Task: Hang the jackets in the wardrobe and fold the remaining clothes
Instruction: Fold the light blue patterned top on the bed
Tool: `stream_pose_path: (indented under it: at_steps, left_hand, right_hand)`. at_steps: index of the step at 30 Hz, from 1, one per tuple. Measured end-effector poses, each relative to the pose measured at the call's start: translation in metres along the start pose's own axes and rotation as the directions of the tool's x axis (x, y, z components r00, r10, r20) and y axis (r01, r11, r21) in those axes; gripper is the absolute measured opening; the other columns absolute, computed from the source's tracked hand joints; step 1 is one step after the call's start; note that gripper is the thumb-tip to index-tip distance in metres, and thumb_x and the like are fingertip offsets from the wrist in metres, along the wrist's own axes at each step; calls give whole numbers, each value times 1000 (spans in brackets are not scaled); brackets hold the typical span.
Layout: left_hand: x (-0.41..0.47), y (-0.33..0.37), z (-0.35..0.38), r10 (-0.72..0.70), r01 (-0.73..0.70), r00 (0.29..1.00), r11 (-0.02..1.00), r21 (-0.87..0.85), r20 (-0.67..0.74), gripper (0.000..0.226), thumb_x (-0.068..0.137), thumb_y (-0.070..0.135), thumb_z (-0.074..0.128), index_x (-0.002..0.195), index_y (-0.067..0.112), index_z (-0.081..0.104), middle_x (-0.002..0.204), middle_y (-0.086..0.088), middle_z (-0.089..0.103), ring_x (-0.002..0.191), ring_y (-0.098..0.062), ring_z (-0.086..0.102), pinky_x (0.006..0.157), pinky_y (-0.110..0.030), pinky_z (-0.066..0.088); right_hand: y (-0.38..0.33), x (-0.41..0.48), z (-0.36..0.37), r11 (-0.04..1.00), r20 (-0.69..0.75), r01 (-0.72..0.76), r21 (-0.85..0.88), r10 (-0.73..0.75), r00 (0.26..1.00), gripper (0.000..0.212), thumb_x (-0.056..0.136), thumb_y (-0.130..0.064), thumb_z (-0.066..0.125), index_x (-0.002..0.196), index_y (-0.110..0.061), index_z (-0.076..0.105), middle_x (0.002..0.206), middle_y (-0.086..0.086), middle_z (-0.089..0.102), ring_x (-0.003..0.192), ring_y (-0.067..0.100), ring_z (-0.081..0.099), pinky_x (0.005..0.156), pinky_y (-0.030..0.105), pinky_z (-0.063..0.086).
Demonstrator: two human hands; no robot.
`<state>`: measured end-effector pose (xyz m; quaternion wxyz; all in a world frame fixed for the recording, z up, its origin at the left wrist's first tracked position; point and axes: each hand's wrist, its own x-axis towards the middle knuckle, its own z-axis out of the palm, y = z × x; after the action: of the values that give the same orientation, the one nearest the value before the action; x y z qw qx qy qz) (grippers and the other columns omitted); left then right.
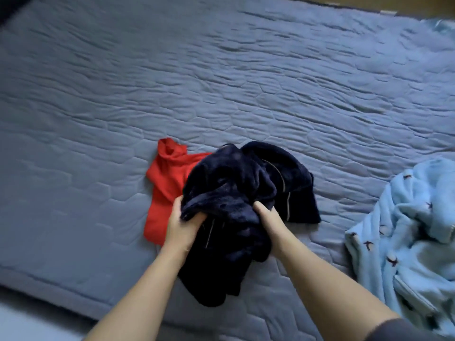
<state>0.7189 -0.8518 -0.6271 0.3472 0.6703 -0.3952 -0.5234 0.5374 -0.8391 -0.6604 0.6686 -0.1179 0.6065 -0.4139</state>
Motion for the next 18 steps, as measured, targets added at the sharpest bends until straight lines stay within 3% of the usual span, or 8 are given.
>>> stream_pose_path:
  at_steps: [3,5,7,9,11,14,16,18]
  left_hand:
    - [15,25,-77,-14,60,969,982,179,-245,20,92,17,60,110,11,56,105,-10,62,102,-29,60,82,-39,46]
    - [26,20,-120,-196,289,929,913,287,-313,34,96,24,50,127,10,53,121,-14,57,116,-36,53,94,-43,43]
    - [23,0,-142,-424,476,879,747,463,-219,61,95,29,51,148,9,28,145,-18,39,129,-37,41,106,-40,37]
    - [12,-27,-139,-504,464,859,697,547,-87,79,93,28,54,153,14,5,153,-15,28,131,-34,39,107,-38,37]
    - [4,-50,-123,-474,446,876,719,534,-93,86,92,26,53,152,25,-9,157,-11,19,132,-34,38,103,-38,39]
    - [-5,-63,-96,-394,485,875,697,529,-283,84,94,25,49,151,30,-12,160,-9,2,136,-37,30,101,-43,39]
    - [-19,-67,-74,-350,490,872,633,599,-343,85,93,25,49,151,27,-13,160,-10,-9,142,-37,18,106,-47,34]
    - [-38,-70,-45,-316,453,891,567,688,-327,85,91,26,52,152,19,-8,158,-15,-13,145,-35,6,111,-47,27]
  right_hand:
    - [-25,3,96,993,215,89,-83,-69,974,38,89,-11,58,125,-23,53,115,5,68,103,18,65,87,32,54]
    - [-24,8,140,965,283,131,-228,-64,957,38,85,-11,61,121,-24,53,117,7,67,103,19,64,89,32,53]
    - [-3,11,156,875,221,106,-473,2,975,44,83,-17,60,125,-24,48,121,9,63,105,22,60,90,34,49]
    - [30,9,145,776,116,-12,-631,109,987,59,84,-25,57,140,-27,36,128,5,58,111,23,57,92,36,48]
    - [63,6,120,742,92,-68,-667,172,981,64,85,-27,56,144,-28,32,121,1,57,102,20,57,85,33,50]
    - [88,5,65,689,82,-65,-722,179,980,63,86,-22,55,145,-21,34,95,-6,52,77,11,52,63,20,42]
    - [86,-1,23,651,31,-88,-754,170,985,58,86,-19,54,142,-17,38,95,-5,54,79,12,52,60,17,38]
    - [81,-15,-21,648,-40,-140,-749,167,985,53,87,-17,53,139,-13,41,109,2,57,93,18,54,71,21,41]
